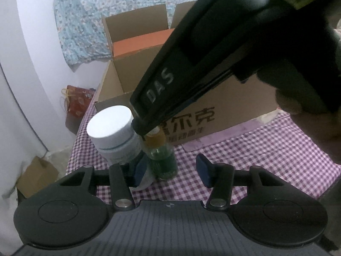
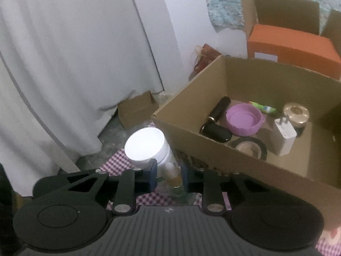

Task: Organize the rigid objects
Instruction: 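Move the open right gripper back toward the green dropper bottle, then grasp the green dropper bottle with the right gripper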

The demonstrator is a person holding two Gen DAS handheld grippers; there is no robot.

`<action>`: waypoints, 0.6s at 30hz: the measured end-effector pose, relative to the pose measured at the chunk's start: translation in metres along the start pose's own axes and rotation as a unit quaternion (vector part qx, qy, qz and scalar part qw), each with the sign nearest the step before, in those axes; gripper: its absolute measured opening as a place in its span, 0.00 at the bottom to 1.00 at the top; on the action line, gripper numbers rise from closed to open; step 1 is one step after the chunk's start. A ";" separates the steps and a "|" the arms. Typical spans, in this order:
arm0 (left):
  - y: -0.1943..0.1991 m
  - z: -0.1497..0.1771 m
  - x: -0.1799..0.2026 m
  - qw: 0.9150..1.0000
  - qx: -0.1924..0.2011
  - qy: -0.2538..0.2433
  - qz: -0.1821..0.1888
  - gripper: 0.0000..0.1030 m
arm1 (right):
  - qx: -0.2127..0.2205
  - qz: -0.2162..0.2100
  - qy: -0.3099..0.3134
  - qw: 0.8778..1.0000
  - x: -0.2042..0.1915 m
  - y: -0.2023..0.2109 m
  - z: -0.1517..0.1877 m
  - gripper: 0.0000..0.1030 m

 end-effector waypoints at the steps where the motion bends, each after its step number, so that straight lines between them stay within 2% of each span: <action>1: 0.000 0.000 0.000 1.000 0.000 0.001 0.000 0.50 | -0.003 0.001 0.003 1.000 0.000 -0.002 0.000 0.22; 3: -0.002 0.001 -0.001 1.000 0.000 0.002 -0.001 0.50 | -0.009 0.006 0.008 1.000 0.002 -0.007 0.001 0.19; 10: -0.009 0.001 0.004 1.000 -0.002 -0.007 -0.010 0.49 | -0.009 -0.003 -0.011 1.000 0.014 0.001 0.006 0.18; 14: -0.019 0.000 0.008 0.999 -0.012 -0.018 -0.025 0.39 | -0.010 -0.015 -0.035 0.999 0.022 0.008 0.011 0.18; 18: -0.027 -0.001 0.008 0.999 -0.024 -0.012 -0.024 0.34 | -0.007 -0.022 -0.045 0.999 0.025 0.010 0.014 0.18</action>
Point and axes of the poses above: each gripper's, at about its wrist camera, not at the fingertips, and y roughly against the way its jaws point, x to its right, z to its underside, the point moved 2 cm from there along -y, roughly the way its jaws point, and after that the axes turned 3 degrees about -x, right-handed, at the moved point
